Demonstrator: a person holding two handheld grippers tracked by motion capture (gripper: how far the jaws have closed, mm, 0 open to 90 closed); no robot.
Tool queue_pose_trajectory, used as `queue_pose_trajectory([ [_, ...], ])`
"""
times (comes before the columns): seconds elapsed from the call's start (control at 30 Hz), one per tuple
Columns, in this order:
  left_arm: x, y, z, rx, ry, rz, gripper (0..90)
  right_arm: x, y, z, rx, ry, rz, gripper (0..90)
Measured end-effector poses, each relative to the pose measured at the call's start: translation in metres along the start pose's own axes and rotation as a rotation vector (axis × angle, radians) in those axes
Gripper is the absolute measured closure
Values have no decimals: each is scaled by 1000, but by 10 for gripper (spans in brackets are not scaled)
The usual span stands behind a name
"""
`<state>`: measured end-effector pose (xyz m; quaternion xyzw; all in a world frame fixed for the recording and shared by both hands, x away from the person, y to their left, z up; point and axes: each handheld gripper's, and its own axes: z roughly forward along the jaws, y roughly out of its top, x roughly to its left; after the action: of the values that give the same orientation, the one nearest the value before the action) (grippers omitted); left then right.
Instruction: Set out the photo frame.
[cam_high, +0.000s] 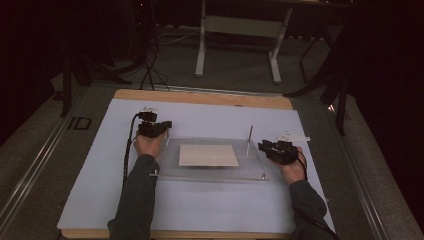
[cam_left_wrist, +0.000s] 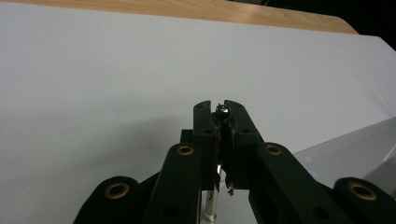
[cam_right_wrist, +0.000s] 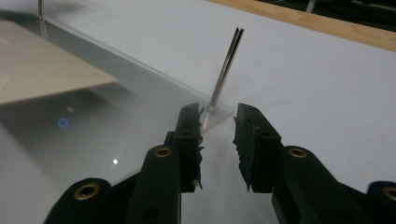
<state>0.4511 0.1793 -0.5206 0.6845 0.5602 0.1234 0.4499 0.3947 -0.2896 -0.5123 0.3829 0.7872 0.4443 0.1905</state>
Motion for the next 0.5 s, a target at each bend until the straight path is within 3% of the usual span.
queue_pose_trajectory([
  [0.3,1,0,0,1,-6,-8,847,-1,-14,-1,53,43,-61,616],
  [0.5,1,1,0,5,-9,-13,847,0,-18,1,69,45,-87,514],
])
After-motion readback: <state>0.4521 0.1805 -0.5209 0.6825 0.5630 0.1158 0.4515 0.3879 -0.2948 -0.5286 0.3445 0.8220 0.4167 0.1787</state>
